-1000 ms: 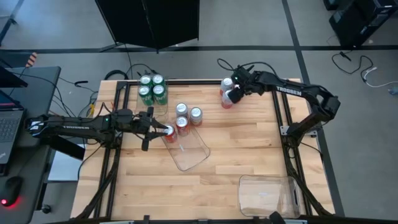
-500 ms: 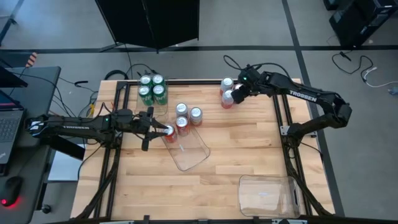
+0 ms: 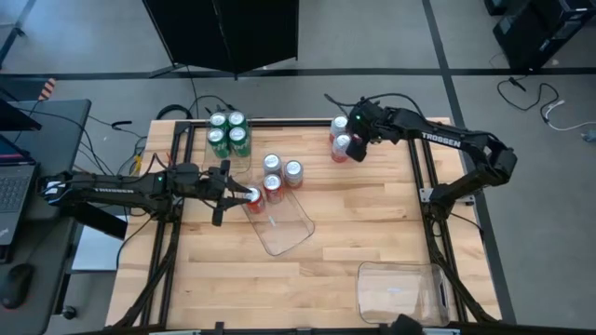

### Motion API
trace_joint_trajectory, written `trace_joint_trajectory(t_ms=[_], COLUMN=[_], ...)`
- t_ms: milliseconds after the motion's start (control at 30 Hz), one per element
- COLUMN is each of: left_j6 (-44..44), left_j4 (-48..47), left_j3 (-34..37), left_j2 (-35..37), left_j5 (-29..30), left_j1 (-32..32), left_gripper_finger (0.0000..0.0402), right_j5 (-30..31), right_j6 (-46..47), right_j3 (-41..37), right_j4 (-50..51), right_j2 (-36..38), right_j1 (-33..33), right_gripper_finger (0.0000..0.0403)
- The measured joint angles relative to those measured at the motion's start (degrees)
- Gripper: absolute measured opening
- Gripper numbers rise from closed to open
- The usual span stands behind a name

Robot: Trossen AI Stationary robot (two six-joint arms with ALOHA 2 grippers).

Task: Sort soda cans
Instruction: Put the bottom orange soda can into the center transparent bin

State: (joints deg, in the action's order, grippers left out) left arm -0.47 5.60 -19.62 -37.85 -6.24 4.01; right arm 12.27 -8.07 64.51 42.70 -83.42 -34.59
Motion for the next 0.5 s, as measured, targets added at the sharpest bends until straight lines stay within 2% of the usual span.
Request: trace_joint_trajectory(t_ms=[167, 500], left_j6=[-0.02, -0.2], left_j4=[0.03, -0.3], left_j3=[0.0, 0.0], left_j2=[0.0, 0.0], left_j5=[0.0, 0.0], left_j1=[0.0, 0.0], left_gripper_finger=[0.0131, 0.0131], right_j5=[0.01, -0.04], right_j6=[-9.63, -16.16], right_j3=[0.04, 0.11], right_j4=[-0.27, -3.29], right_j2=[0.0, -4.09], right_j1=[-1.56, -5.28], right_gripper_finger=[0.0343, 0.0341])
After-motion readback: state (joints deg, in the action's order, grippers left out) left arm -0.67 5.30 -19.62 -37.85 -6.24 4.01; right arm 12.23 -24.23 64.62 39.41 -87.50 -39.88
